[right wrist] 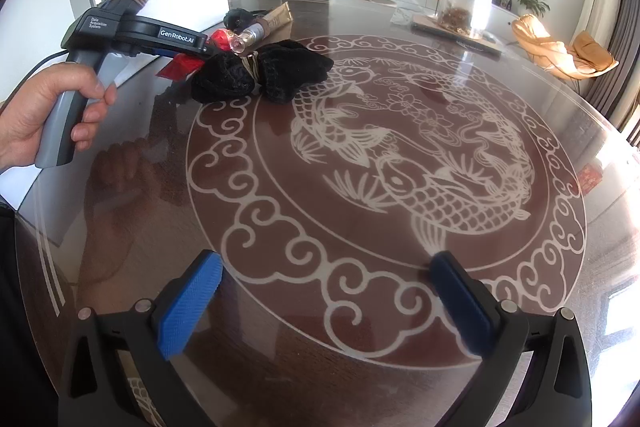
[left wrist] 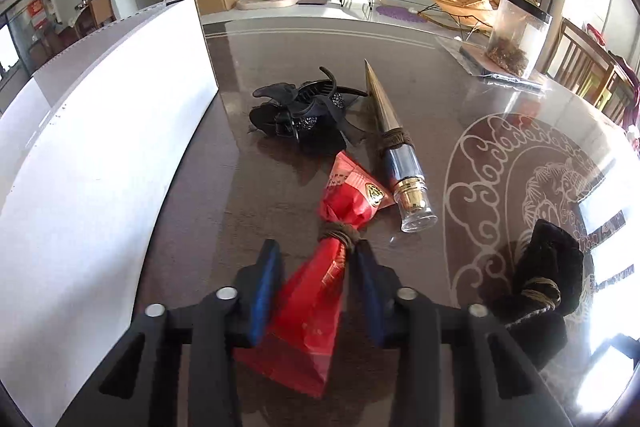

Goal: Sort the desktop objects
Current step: 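Move the left tool to the red snack bag and close on its tied neck, then lift the red snack bag with the left tool and hold it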

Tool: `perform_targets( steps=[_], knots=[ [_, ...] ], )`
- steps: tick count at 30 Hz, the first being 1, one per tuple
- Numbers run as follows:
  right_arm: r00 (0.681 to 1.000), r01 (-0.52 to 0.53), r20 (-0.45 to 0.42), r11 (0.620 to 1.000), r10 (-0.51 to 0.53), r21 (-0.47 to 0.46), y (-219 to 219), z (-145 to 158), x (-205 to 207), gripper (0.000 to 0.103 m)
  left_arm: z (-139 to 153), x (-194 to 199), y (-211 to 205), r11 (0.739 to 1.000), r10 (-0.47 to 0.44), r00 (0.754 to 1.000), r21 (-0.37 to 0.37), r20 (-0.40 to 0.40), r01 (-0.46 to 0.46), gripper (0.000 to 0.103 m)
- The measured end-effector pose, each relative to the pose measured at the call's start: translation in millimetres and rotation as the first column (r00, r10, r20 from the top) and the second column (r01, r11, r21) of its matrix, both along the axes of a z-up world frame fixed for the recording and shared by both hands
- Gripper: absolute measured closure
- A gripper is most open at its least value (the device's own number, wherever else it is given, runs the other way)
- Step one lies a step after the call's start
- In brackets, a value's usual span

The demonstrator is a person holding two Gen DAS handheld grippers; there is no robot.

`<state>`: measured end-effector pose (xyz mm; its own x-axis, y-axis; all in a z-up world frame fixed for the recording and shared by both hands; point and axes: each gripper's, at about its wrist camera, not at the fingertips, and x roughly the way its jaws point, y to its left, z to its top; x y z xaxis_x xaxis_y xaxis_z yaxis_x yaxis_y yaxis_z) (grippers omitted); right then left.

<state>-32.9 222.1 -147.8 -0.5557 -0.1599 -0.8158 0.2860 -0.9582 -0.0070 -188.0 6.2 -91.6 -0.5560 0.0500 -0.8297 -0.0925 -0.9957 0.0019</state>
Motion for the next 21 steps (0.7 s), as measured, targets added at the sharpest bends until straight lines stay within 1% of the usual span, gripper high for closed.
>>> perform_targets(
  steps=[2, 5, 7, 8, 9, 11, 13, 15, 17, 19, 21],
  knots=[
    [1.000, 0.000, 0.000, 1.000, 0.000, 0.000, 0, 0, 0, 0.000, 2, 3, 0, 1.000, -0.013, 1.000, -0.012, 0.002, 0.013, 0.084],
    [1.000, 0.000, 0.000, 1.000, 0.000, 0.000, 0, 0, 0, 0.000, 3, 22, 2, 0.996, -0.082, 0.996, -0.019, 0.026, 0.083, 0.084],
    [1.000, 0.000, 0.000, 1.000, 0.000, 0.000, 0, 0, 0, 0.000, 4, 37, 2, 0.992, -0.128, 0.990, -0.005, 0.066, 0.128, 0.084],
    [1.000, 0.000, 0.000, 1.000, 0.000, 0.000, 0, 0, 0, 0.000, 3, 41, 4, 0.991, -0.136, 0.986, 0.002, 0.092, 0.137, 0.085],
    [1.000, 0.000, 0.000, 1.000, 0.000, 0.000, 0, 0, 0, 0.000, 4, 49, 3, 0.991, -0.137, 0.984, 0.016, 0.115, 0.136, 0.085],
    [1.000, 0.000, 0.000, 1.000, 0.000, 0.000, 0, 0, 0, 0.000, 5, 60, -1, 0.993, -0.109, 0.983, 0.054, 0.149, 0.102, 0.085],
    [1.000, 0.000, 0.000, 1.000, 0.000, 0.000, 0, 0, 0, 0.000, 5, 63, -8, 0.992, -0.064, 0.981, 0.118, 0.184, 0.043, 0.084],
    [1.000, 0.000, 0.000, 1.000, 0.000, 0.000, 0, 0, 0, 0.000, 6, 64, -16, 0.985, -0.020, 0.979, 0.174, 0.202, -0.016, 0.084],
    [1.000, 0.000, 0.000, 1.000, 0.000, 0.000, 0, 0, 0, 0.000, 6, 64, -19, 0.980, -0.008, 0.979, 0.197, 0.202, -0.033, 0.084],
    [1.000, 0.000, 0.000, 1.000, 0.000, 0.000, 0, 0, 0, 0.000, 5, 67, -20, 0.979, -0.015, 0.983, 0.203, 0.183, -0.023, 0.083],
    [1.000, 0.000, 0.000, 1.000, 0.000, 0.000, 0, 0, 0, 0.000, 4, 71, -22, 0.976, -0.027, 0.987, 0.219, 0.156, -0.007, 0.081]
  ],
)
